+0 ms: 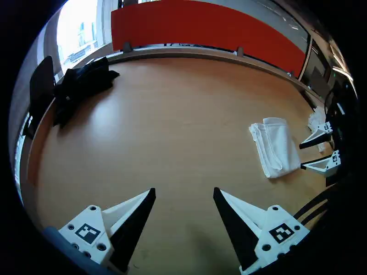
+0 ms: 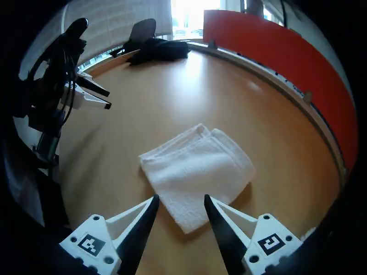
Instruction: Fold towel
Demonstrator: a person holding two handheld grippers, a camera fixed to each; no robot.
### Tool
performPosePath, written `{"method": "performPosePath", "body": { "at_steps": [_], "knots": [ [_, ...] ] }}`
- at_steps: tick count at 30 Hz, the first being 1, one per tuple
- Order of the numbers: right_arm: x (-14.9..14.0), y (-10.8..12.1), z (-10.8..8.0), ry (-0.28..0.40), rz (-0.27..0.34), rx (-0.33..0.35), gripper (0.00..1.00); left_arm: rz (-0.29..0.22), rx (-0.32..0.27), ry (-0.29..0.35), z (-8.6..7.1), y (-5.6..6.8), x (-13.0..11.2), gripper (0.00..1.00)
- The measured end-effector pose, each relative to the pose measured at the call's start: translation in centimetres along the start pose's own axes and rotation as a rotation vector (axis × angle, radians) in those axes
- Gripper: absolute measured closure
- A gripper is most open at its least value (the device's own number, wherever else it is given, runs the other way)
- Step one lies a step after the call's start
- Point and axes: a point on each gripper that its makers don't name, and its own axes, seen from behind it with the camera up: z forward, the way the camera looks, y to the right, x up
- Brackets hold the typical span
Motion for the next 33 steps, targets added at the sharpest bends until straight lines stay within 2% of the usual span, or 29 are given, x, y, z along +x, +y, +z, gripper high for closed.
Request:
{"method": "performPosePath", "body": {
  "at_steps": [21, 27, 33],
  "knots": [
    [-5.3, 1.0, -0.5, -0.095, 0.024, -0.044, 0.26, -0.002, -0.002, -0.002, 0.0, 0.2, -0.2, 0.07],
    [-5.9, 0.9, -0.5, -0.111, 0.025, -0.048, 0.34, 0.001, -0.002, -0.002, 0.0, 0.2, -0.2, 0.07],
    [-6.3, 1.0, -0.4, -0.118, 0.035, -0.054, 0.51, -0.002, -0.002, 0.000, 0.0, 0.2, -0.2, 0.07]
  ]
}}
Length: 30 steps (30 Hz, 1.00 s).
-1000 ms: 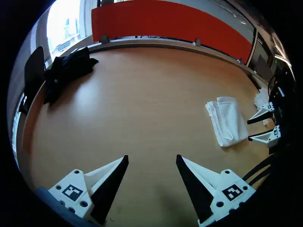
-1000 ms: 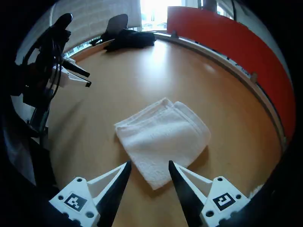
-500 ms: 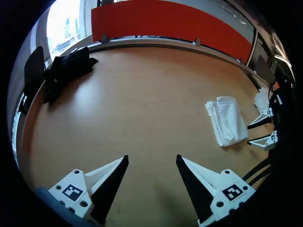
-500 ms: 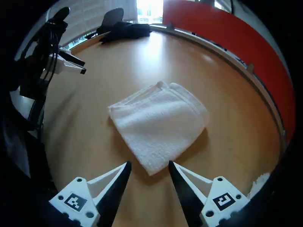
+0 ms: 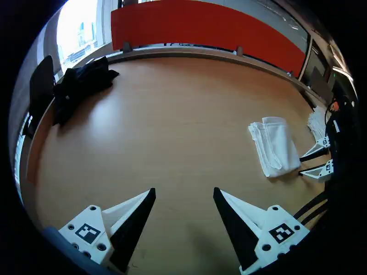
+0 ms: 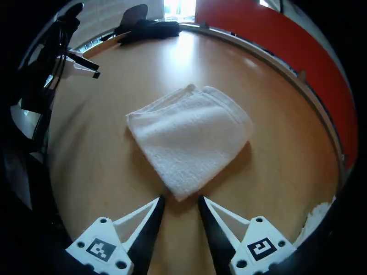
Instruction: Fold towel
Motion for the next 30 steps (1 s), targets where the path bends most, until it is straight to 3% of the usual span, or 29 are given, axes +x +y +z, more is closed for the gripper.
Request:
{"method": "performPosePath", "body": {
  "at_steps": [7, 18, 24, 30],
  "knots": [
    [0.04, 0.28, 0.18, 0.009, 0.034, -0.006, 0.61, -0.001, -0.001, 0.002, -0.08, 0.06, -0.04, 0.07],
    [0.05, 0.22, 0.44, 0.007, 0.039, -0.011, 0.77, 0.001, -0.001, 0.004, -0.22, 0.04, -0.10, 0.07],
    [0.10, -0.09, 0.29, 0.005, 0.033, -0.007, 0.93, -0.001, -0.001, 0.005, -0.30, -0.04, -0.04, 0.07],
    [0.09, -0.22, 0.22, 0.008, 0.035, -0.006, 0.96, 0.003, -0.002, 0.005, -0.38, 0.03, -0.04, 0.07]
  ]
}}
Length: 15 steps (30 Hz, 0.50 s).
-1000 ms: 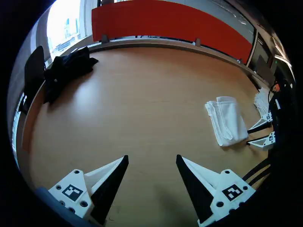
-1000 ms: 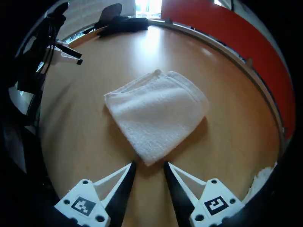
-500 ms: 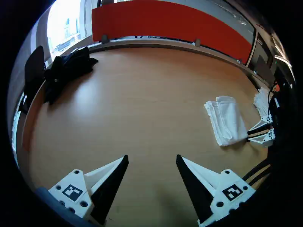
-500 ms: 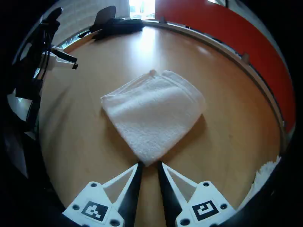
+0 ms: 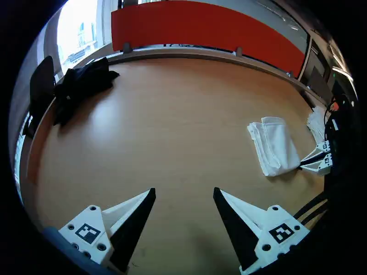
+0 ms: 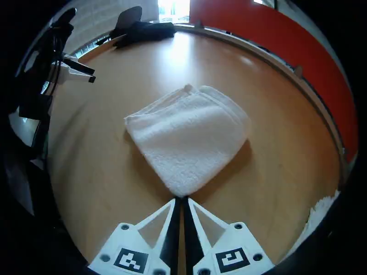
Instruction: Fold towel
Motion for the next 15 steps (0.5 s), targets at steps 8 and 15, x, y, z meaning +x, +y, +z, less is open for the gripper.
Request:
{"method": "performPosePath", "body": {
  "at_steps": [8, 15],
  "knots": [
    [0.4, 0.1, -0.1, 0.016, 0.006, -0.002, 0.96, 0.000, -0.001, 0.001, -0.1, 0.0, -0.1, 0.07],
    [1.8, 0.4, -1.1, 0.049, -0.005, -0.013, 0.96, 0.004, 0.000, 0.002, -0.3, -0.2, -0.2, 0.07]
  ]
}}
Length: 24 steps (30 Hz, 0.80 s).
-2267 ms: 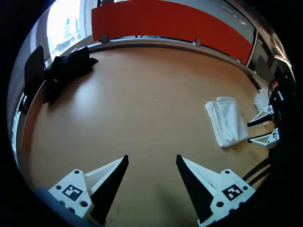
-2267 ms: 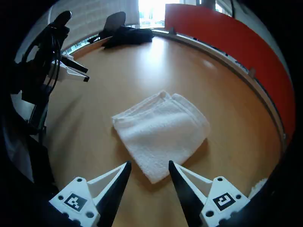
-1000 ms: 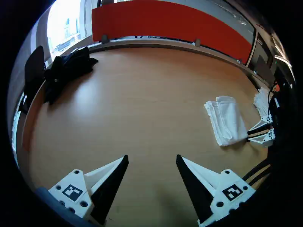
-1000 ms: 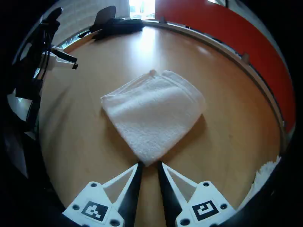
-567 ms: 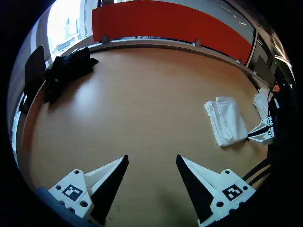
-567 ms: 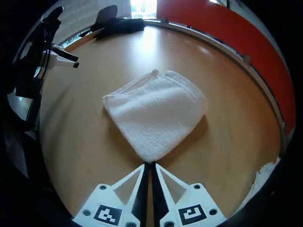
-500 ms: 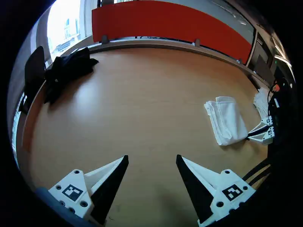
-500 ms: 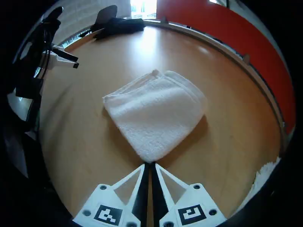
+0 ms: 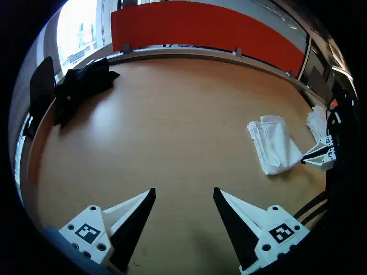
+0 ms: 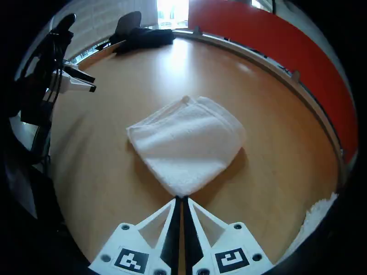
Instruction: Fold towel
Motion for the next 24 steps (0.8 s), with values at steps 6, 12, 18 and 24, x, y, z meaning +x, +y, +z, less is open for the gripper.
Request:
{"method": "performPosePath", "body": {
  "at_steps": [6, 12, 18, 24],
  "knots": [
    [2.4, 0.4, -1.0, 0.037, -0.026, -0.014, 0.96, -0.004, 0.000, 0.006, -0.2, -0.1, -0.1, 0.07],
    [5.7, 0.8, -2.4, 0.090, -0.060, -0.037, 0.96, -0.007, -0.001, 0.022, -0.7, -0.1, 0.1, 0.07],
    [9.8, 1.5, -4.3, 0.164, -0.093, -0.066, 0.96, -0.007, -0.003, 0.042, -1.2, -0.3, 0.8, 0.07],
    [13.5, 2.5, -6.5, 0.230, -0.128, -0.101, 0.96, -0.006, -0.005, 0.063, -1.7, -0.3, 1.5, 0.07]
  ]
}}
